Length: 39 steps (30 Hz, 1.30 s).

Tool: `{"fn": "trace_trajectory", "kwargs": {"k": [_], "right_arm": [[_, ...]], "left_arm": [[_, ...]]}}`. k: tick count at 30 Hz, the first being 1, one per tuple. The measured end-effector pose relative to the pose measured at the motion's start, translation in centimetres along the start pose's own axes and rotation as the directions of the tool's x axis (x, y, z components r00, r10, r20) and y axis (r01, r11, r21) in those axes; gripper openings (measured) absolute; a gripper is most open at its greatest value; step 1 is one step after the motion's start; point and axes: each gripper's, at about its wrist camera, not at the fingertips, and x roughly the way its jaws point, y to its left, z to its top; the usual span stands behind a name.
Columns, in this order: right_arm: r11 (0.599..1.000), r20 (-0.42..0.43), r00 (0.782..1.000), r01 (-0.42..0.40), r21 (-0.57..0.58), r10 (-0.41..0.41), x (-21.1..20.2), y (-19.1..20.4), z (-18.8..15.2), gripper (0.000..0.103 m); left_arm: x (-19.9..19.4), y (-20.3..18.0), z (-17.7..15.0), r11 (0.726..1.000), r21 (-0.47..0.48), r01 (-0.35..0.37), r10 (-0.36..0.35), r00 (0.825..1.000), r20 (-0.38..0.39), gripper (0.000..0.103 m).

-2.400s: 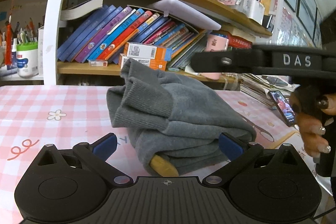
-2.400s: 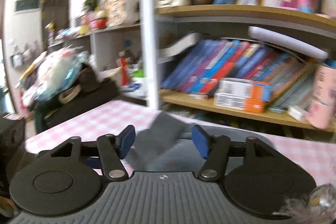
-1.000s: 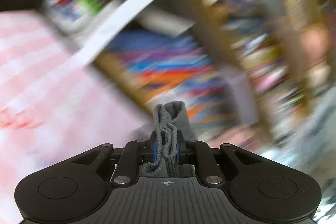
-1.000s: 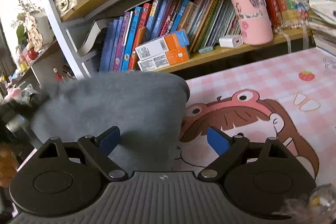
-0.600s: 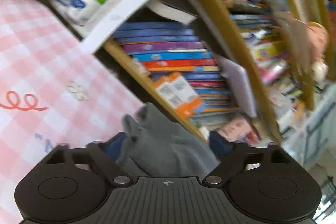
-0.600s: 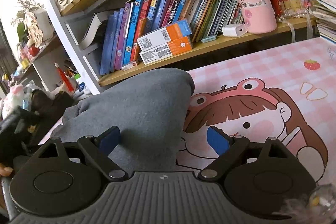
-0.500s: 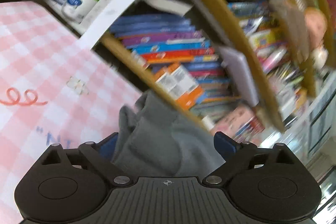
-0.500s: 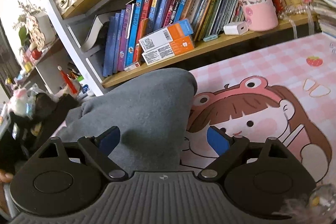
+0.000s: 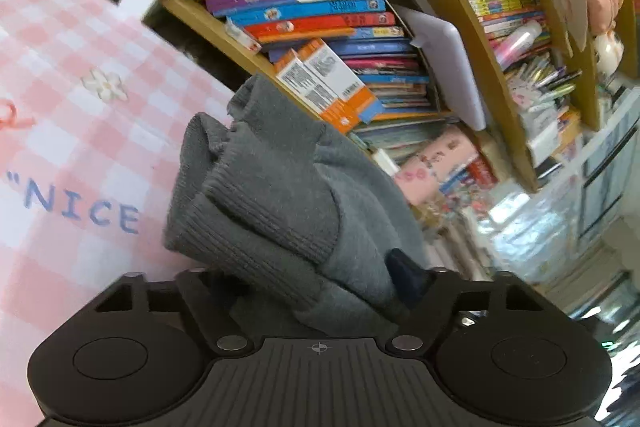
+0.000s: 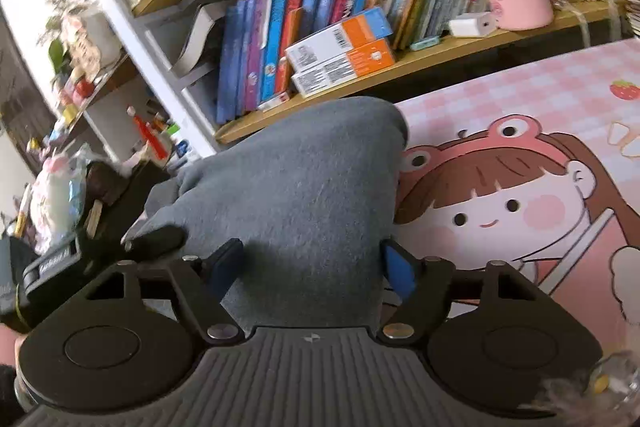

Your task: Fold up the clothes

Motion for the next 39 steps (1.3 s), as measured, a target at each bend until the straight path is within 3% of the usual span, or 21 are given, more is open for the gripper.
{"fn": "trace_trajectory", "kwargs": {"k": [4,8,14,19,22,23,25,27,31,36,39], "right_arm": [[0.998,0.025,0.998,0.049,0.047,-0.051,-0.4,-1.4,0.5,0.073],[0.995,0.010,1.000,0.022,0.099,-0.023,-0.3,-2.5,0.6,0.073],[0.996,-0.008,1.000,0.028,0.082,-0.028,0.0,-2.2,0.5,0.074],[0.998,-0.026,0.999,0.038,0.041,-0.037,0.5,-1.6,0.3,0.074],[0.999,-0.006,0.999,0.039,0.002,-0.039,0.2,-1.1,0.2,0.063],[0.999,0.021,0.999,0.033,-0.017,-0.032,-0.2,-0.8,0.2,0.050],[0.998,0.078,0.997,0.016,-0.056,-0.012,-0.9,-0.2,0.2,0.034],[0.998,0.105,0.994,-0.006,-0.064,0.013,-1.3,-0.1,0.2,0.030],[0.999,0.076,0.997,-0.006,-0.048,0.010,-1.1,-0.4,0.5,0.031],[0.999,0.029,1.000,0.004,0.038,-0.005,-0.9,-1.7,0.7,0.052],[0.993,-0.007,1.000,-0.001,0.118,0.002,-0.3,-3.0,0.5,0.057]], "left_arm": [[0.3,0.1,-0.6,0.995,-0.043,0.090,-0.092,0.995,-0.049,0.067],[0.5,0.4,-0.5,0.996,-0.059,0.065,-0.067,0.997,-0.042,0.071],[0.4,-0.4,-0.7,1.000,-0.010,0.030,-0.030,1.000,-0.006,0.078],[0.1,-0.8,-0.8,1.000,0.015,0.024,-0.024,0.999,0.032,0.074],[0.0,-1.1,-0.9,0.999,0.030,0.020,-0.021,0.998,0.055,0.061],[-0.1,-1.2,-0.9,0.999,0.035,0.018,-0.020,0.998,0.063,0.057],[-0.2,-1.3,-1.0,0.999,0.045,0.015,-0.018,0.997,0.079,0.055],[-0.2,-1.4,-0.9,0.999,0.048,0.017,-0.021,0.996,0.085,0.055],[0.2,-0.8,-0.7,1.000,0.024,0.003,-0.005,0.998,0.055,0.056],[0.6,-0.4,-0.7,1.000,0.015,-0.011,0.011,0.999,0.033,0.067],[0.9,-0.1,-0.7,1.000,0.002,-0.007,0.007,1.000,0.020,0.071]]}}
